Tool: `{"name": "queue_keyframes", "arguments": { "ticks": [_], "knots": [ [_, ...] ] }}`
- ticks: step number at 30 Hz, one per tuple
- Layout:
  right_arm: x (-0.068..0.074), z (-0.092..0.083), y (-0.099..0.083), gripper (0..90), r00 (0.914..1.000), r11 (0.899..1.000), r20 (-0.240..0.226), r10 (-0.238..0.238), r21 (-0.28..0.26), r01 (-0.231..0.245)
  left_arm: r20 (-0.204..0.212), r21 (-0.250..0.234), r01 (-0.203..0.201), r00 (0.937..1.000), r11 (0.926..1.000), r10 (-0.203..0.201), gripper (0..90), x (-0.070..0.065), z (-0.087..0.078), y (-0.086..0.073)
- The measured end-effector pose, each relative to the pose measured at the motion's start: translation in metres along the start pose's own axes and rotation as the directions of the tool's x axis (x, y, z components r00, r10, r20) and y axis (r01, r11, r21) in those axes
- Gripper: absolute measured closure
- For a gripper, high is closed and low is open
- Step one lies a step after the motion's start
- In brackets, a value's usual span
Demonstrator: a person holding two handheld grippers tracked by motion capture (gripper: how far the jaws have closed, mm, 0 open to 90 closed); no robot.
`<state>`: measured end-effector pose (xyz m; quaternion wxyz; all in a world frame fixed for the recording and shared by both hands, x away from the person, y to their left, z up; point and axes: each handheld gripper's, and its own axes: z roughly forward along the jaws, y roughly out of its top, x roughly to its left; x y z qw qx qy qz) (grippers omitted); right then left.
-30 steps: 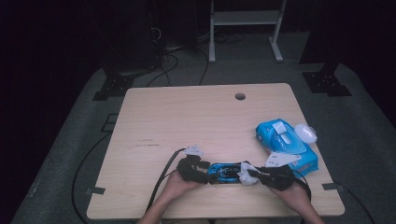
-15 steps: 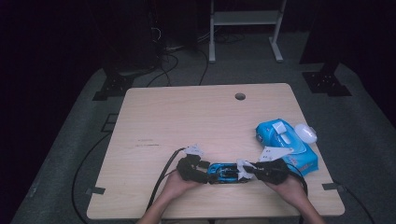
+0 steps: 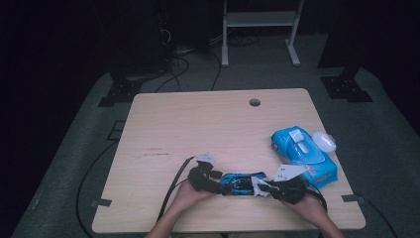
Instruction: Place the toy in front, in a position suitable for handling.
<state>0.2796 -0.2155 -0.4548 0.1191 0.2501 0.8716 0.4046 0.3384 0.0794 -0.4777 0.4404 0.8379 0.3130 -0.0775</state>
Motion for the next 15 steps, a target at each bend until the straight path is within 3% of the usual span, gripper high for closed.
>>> {"name": "queue_keyframes", "arguments": {
  "ticks": [8, 15],
  "knots": [
    [0.004, -0.004, -0.007, 84.4, 0.9998, 0.999, -0.014, -0.018, -0.029, 0.017, 0.014, 0.003, -0.006, 0.9999, 1.0, 0.006, 22.4, -0.001, 0.001, 0.0],
    [0.007, -0.004, -0.008, 84.5, 0.9991, 0.999, -0.012, -0.04, -0.03, 0.04, 0.052, -0.025, 0.053, 0.9973, 0.9983, -0.052, 25.5, 0.009, 0.003, 0.003]
  ]
}}
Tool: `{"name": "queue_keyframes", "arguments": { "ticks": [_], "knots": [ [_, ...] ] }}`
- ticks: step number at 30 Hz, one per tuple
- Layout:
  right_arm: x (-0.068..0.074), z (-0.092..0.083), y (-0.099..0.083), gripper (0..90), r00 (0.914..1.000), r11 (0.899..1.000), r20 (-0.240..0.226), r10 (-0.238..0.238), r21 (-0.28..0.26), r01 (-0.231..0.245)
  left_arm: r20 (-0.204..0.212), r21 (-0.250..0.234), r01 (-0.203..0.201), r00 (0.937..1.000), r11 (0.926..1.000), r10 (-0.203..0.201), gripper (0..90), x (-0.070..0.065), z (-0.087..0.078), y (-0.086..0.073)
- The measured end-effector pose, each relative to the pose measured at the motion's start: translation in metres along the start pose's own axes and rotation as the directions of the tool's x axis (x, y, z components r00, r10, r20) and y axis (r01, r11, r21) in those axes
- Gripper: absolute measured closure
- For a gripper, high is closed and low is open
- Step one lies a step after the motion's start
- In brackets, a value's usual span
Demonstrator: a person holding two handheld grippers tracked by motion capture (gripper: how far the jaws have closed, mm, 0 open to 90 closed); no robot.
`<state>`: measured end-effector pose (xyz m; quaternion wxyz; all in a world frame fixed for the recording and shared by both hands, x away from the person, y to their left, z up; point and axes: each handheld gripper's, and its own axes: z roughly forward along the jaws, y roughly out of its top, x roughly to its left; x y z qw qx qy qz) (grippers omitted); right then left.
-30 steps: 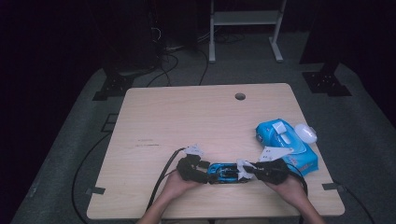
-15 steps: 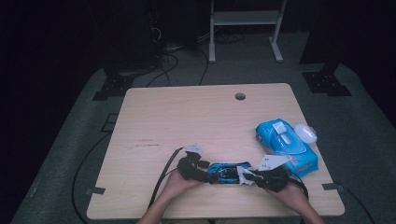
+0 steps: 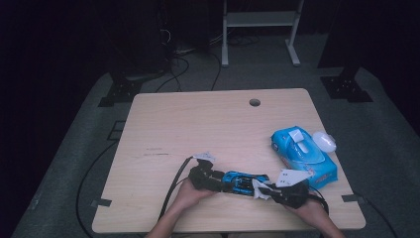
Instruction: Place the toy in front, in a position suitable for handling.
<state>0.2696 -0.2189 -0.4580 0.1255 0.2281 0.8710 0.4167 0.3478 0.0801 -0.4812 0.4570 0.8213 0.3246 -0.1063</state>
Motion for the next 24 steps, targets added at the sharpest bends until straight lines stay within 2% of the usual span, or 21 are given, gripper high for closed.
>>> {"name": "queue_keyframes", "arguments": {
  "ticks": [2, 5, 6, 8, 11, 14, 17, 19, 20, 21, 23, 24],
  "knots": [
    [0.0, 0.0, 0.0, 84.5, 1.0, 1.0, 0.0, -0.004, -0.002, 0.004, -0.001, 0.001, 0.012, 0.9999, 0.9999, -0.012, 25.6, 0.001, 0.001, 0.002],
    [0.001, 0.0, -0.001, 84.6, 0.9999, 1.0, -0.001, -0.011, -0.002, 0.011, -0.028, 0.017, -0.008, 0.9996, 0.9998, 0.009, 25.9, -0.003, 0.005, 0.006],
    [0.001, 0.0, -0.001, 84.5, 0.9999, 1.0, 0.0, -0.014, -0.005, 0.014, -0.044, 0.028, -0.02, 0.9988, 0.9994, 0.021, 26.1, -0.005, 0.006, 0.007],
    [0.002, 0.0, -0.001, 84.6, 0.9997, 1.0, -0.001, -0.025, -0.005, 0.025, -0.093, 0.057, -0.081, 0.9919, 0.995, 0.086, 30.5, -0.011, 0.009, 0.009],
    [0.003, -0.002, -0.003, 84.5, 0.9995, 0.999, 0.004, -0.031, -0.014, 0.031, -0.089, 0.061, -0.086, 0.9919, 0.9944, 0.091, 30.3, -0.011, 0.009, 0.009],
    [0.003, -0.003, -0.006, 84.6, 0.9997, 0.999, 0.004, -0.024, -0.03, 0.025, -0.087, 0.037, -0.098, 0.9911, 0.9945, 0.101, 31.5, -0.012, 0.009, 0.007],
    [0.005, -0.003, -0.007, 84.6, 0.9994, 0.999, 0.006, -0.035, -0.033, 0.035, -0.111, 0.024, -0.14, 0.9836, 0.9899, 0.142, 32.9, -0.016, 0.006, 0.004],
    [0.007, -0.004, -0.007, 84.6, 0.9988, 0.998, 0.011, -0.047, -0.036, 0.047, -0.143, 0.019, -0.19, 0.9711, 0.9816, 0.191, 36.2, -0.021, 0.004, 0.003],
    [0.007, -0.004, -0.008, 84.5, 0.9987, 0.998, 0.015, -0.049, -0.04, 0.049, -0.143, 0.017, -0.212, 0.9666, 0.9771, 0.212, 38.7, -0.023, 0.002, 0.002],
    [0.008, -0.004, -0.008, 84.5, 0.9985, 0.998, 0.022, -0.051, -0.042, 0.052, -0.145, 0.018, -0.219, 0.9648, 0.9755, 0.22, 42.7, -0.024, 0.002, 0.001],
    [0.009, -0.004, -0.009, 84.5, 0.998, 0.997, 0.03, -0.055, -0.045, 0.057, -0.144, 0.017, -0.213, 0.9663, 0.9768, 0.214, 41.4, -0.025, 0.002, 0.0],
    [0.01, -0.004, -0.009, 84.6, 0.9976, 0.997, 0.034, -0.06, -0.046, 0.061, -0.136, 0.016, -0.202, 0.9699, 0.9792, 0.202, 40.7, -0.024, 0.002, 0.001]
  ]
}}
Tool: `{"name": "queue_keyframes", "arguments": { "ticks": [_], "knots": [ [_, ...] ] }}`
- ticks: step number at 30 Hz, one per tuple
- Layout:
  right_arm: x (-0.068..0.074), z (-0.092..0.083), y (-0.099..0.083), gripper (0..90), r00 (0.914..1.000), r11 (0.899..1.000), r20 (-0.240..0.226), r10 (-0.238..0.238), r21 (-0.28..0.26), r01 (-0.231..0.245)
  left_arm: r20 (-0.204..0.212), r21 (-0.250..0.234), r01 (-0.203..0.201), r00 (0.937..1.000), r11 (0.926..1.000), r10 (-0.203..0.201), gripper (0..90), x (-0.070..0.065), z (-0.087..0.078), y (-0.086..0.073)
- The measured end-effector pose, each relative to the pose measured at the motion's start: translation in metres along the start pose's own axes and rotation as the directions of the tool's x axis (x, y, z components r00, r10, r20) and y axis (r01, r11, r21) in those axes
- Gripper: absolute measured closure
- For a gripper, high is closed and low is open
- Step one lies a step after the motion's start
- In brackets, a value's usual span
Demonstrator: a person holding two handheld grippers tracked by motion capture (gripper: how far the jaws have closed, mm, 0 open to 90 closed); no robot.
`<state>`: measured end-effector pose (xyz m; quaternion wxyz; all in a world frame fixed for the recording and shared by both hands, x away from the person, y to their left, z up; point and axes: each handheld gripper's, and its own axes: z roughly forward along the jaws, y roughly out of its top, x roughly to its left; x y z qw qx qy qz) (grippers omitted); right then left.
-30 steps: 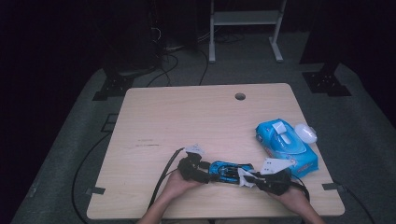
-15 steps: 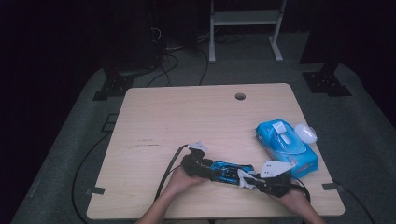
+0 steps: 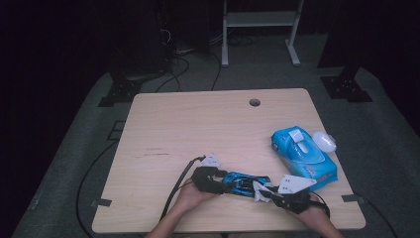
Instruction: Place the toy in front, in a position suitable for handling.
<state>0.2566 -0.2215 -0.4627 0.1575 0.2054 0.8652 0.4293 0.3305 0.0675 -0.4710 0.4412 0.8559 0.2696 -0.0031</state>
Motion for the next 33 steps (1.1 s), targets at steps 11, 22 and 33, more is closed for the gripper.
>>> {"name": "queue_keyframes", "arguments": {
  "ticks": [11, 22, 33],
  "knots": [
    [0.003, -0.001, -0.002, 84.8, 0.9995, 0.999, -0.009, -0.032, -0.012, 0.032, 0.114, 0.014, 0.135, 0.9842, 0.9907, -0.136, 23.7, 0.016, 0.011, 0.001],
    [0.009, -0.003, -0.004, 84.9, 0.9973, 0.997, -0.004, -0.073, -0.025, 0.073, 0.144, 0.057, 0.146, 0.9776, 0.9876, -0.153, 24.0, 0.02, 0.015, 0.009],
    [0.015, -0.005, -0.004, 84.7, 0.9946, 0.994, 0.009, -0.103, -0.021, 0.103, 0.226, 0.019, 0.164, 0.9603, 0.9862, -0.164, 40.2, 0.026, 0.007, 0.0]
  ]
}}
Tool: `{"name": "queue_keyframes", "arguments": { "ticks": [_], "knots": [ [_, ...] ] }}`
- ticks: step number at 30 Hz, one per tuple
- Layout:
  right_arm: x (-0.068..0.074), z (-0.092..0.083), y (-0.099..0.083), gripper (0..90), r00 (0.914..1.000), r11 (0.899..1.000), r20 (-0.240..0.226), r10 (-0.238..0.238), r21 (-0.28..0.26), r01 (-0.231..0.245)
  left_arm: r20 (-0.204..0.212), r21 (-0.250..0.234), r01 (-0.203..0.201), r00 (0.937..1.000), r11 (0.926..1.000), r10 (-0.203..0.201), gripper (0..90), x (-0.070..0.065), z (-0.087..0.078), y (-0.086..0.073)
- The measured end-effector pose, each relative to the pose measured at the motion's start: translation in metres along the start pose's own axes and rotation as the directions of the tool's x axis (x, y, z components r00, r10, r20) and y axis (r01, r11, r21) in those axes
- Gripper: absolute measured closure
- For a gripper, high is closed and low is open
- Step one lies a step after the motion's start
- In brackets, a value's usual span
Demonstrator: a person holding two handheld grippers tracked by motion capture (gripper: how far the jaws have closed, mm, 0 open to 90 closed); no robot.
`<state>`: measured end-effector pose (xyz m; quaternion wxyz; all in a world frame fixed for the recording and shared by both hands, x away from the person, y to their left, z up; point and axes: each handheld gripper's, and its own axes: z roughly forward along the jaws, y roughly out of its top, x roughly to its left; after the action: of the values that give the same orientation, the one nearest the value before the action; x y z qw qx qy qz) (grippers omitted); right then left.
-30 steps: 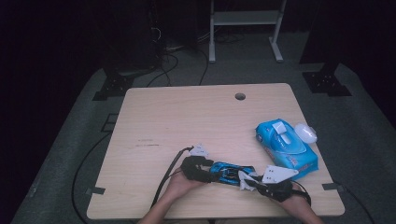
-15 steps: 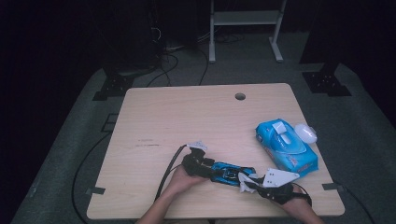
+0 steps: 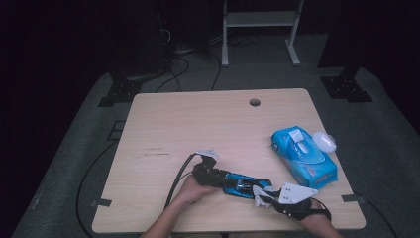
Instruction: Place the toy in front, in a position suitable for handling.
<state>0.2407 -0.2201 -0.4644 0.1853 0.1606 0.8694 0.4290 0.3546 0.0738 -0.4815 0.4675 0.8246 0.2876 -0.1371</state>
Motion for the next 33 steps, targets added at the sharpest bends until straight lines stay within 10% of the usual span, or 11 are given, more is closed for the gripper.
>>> {"name": "queue_keyframes", "arguments": {
  "ticks": [10, 33],
  "knots": [
    [0.004, -0.001, 0.001, 84.6, 0.9997, 1.0, -0.012, 0.019, 0.0, -0.019, 0.006, -0.052, -0.105, 0.9944, 0.9931, 0.105, 51.1, -0.007, -0.014, -0.014],
    [0.015, -0.005, -0.002, 84.6, 0.9996, 1.0, -0.027, -0.005, 0.02, 0.006, 0.129, -0.037, -0.176, 0.9752, 0.9836, 0.18, 63.3, -0.026, -0.015, -0.021]
  ]
}}
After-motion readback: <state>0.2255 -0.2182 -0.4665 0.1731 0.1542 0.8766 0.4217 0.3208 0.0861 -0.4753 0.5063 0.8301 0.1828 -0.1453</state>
